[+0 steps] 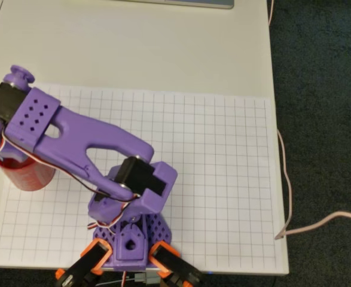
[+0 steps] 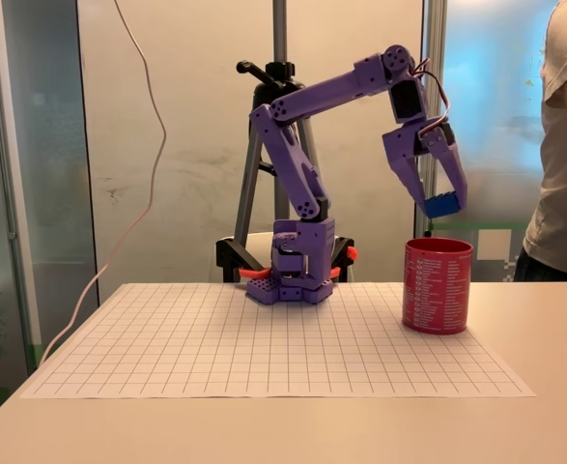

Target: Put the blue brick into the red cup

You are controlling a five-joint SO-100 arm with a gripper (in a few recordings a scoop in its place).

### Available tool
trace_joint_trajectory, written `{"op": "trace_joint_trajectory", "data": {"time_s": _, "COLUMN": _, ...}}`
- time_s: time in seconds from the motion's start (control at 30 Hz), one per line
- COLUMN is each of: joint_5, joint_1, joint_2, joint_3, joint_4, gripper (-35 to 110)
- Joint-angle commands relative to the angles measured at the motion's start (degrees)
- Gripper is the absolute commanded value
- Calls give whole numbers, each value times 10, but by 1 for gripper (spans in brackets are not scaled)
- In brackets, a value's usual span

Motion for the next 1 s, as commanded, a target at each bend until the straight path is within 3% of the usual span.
{"op": "trace_joint_trajectory", "data": {"time_s": 0.0, "joint_5": 0, "joint_1": 19, "joint_2": 42, "joint_3": -3, "joint_4": 9, "gripper": 47}}
{"op": "trace_joint_trajectory", "data": {"time_s": 0.1, "joint_5": 7, "joint_1": 32, "joint_2": 54, "joint_3": 3, "joint_4": 10, "gripper": 54}}
{"op": "trace_joint_trajectory", "data": {"time_s": 0.3, "joint_5": -1, "joint_1": 34, "joint_2": 56, "joint_3": 7, "joint_4": 8, "gripper": 53}}
{"op": "trace_joint_trajectory", "data": {"time_s": 0.33, "joint_5": -4, "joint_1": 34, "joint_2": 55, "joint_3": 8, "joint_4": 5, "gripper": 43}}
{"op": "trace_joint_trajectory", "data": {"time_s": 0.37, "joint_5": -16, "joint_1": 34, "joint_2": 54, "joint_3": 8, "joint_4": -5, "gripper": 0}}
{"op": "trace_joint_trajectory", "data": {"time_s": 0.8, "joint_5": -27, "joint_1": 47, "joint_2": 59, "joint_3": 22, "joint_4": -9, "gripper": 0}}
{"op": "trace_joint_trajectory", "data": {"time_s": 0.97, "joint_5": -48, "joint_1": 167, "joint_2": 76, "joint_3": 54, "joint_4": -120, "gripper": 0}}
